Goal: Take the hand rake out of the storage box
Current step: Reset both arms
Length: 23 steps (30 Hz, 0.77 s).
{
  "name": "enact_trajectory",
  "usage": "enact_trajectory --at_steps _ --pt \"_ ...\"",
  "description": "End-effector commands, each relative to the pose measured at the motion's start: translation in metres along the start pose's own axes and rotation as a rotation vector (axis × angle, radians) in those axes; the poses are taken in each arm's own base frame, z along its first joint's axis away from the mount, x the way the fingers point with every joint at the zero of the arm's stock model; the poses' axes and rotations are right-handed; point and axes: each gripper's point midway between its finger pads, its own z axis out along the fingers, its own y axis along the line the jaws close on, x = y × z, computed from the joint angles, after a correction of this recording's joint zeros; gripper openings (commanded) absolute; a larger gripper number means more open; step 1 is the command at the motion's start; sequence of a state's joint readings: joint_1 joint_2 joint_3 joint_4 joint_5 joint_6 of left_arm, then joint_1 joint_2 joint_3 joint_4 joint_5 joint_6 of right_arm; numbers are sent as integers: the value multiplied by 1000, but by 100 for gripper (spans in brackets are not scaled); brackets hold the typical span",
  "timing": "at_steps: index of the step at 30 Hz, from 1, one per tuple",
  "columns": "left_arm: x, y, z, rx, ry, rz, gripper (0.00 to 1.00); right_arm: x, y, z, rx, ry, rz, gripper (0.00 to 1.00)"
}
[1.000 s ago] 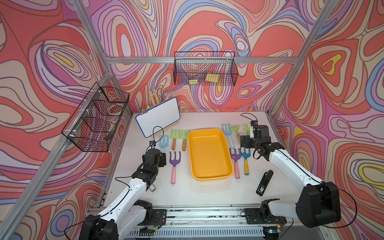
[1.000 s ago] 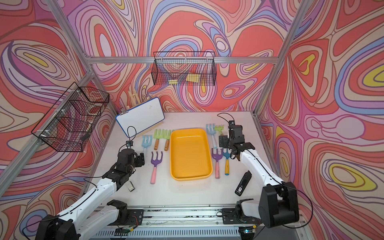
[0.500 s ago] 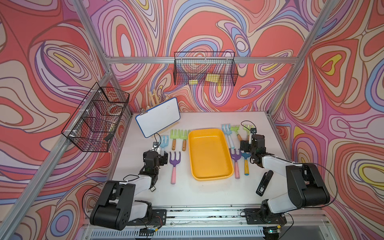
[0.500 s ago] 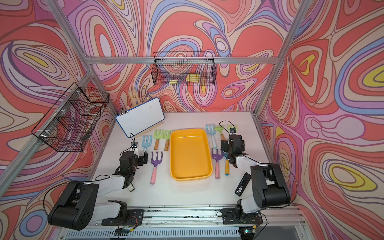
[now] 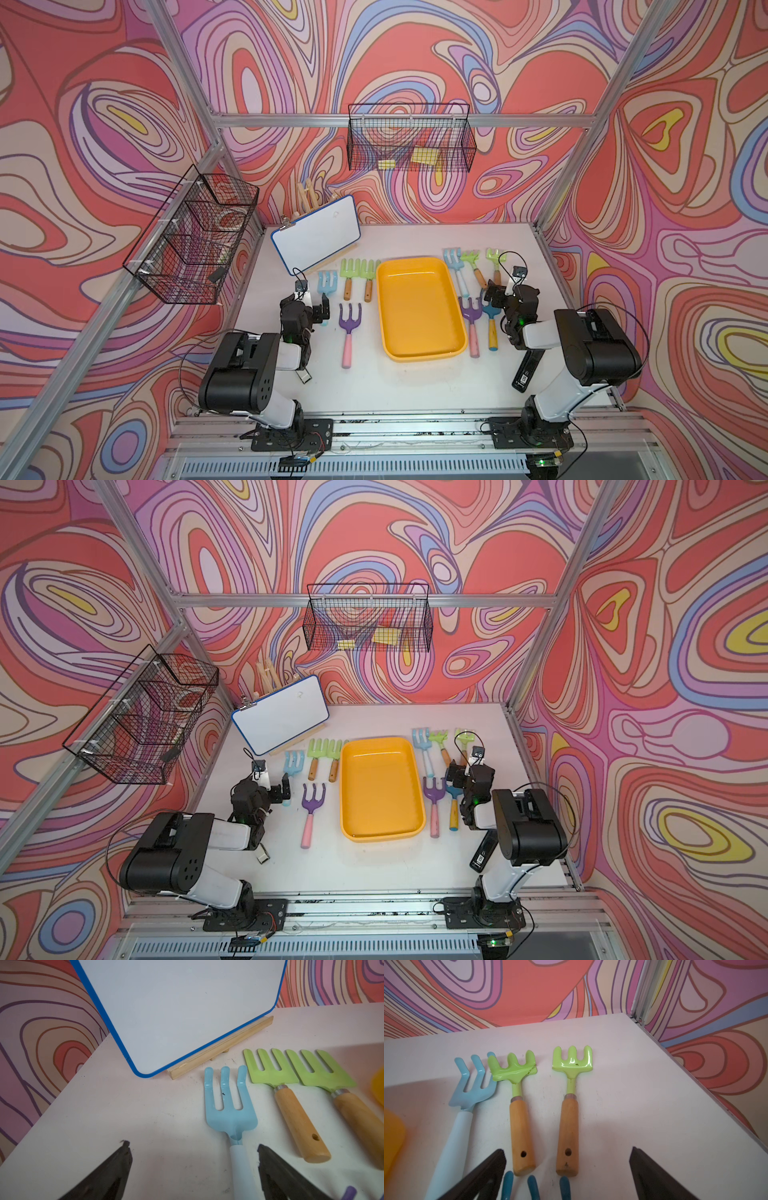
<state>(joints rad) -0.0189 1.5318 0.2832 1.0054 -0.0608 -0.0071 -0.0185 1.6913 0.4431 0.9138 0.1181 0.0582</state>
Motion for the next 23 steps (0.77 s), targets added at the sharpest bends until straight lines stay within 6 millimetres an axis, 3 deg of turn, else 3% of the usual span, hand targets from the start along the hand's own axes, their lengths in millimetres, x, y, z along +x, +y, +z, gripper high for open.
enact_trajectory --at_steps 1,6,12,23 --pt "-11 -7 11 45 8 2 99 -20 3 0 -22 -78 17 98" --pt "-10 -14 10 63 7 35 99 -19 4 0 -24 -70 13 98" --pt "-9 -17 11 73 23 49 99 -16 23 4 -128 -38 -37 98" --pt "-10 -17 10 55 16 59 99 -17 23 4 -127 -42 -35 98"
